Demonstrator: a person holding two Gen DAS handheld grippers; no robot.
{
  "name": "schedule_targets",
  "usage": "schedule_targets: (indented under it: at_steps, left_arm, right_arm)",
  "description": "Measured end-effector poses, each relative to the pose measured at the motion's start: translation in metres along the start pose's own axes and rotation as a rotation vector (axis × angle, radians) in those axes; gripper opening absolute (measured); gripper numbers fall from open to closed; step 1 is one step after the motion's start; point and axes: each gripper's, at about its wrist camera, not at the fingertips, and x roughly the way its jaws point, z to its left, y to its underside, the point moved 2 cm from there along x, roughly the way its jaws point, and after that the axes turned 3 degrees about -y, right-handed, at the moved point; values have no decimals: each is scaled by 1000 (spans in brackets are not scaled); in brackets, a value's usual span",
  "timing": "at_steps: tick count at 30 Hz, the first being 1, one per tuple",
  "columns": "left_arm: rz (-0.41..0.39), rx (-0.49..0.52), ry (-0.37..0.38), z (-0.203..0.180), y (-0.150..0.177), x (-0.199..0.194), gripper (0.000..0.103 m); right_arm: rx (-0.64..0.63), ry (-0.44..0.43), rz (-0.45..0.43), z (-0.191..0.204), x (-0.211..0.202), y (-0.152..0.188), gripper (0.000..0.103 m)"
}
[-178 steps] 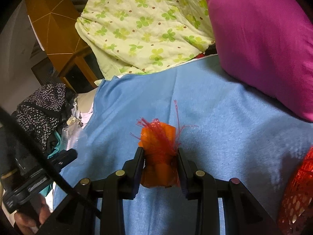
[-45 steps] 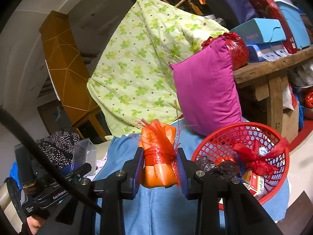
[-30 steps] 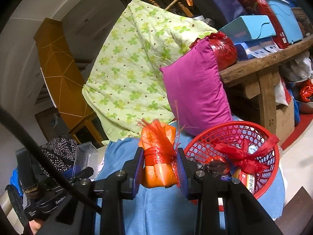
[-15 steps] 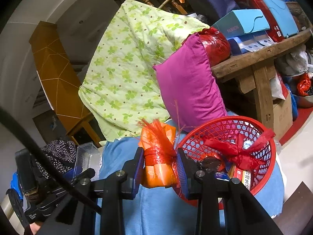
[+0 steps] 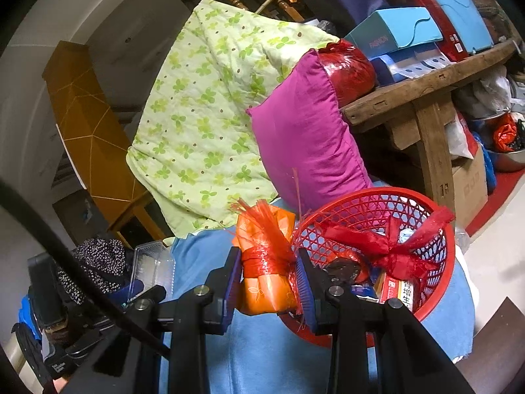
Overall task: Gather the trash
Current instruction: 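Carry the clear tray with the left tool while the right tool carries the orange bag over the basket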
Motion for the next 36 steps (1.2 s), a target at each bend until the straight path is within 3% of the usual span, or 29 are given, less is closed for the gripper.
schedule_targets:
  at_steps: [36]
  left_arm:
    - [0,88,59,-46,-17,15,57]
  right_arm:
    - [56,59,-38,-37,-14,-10,35]
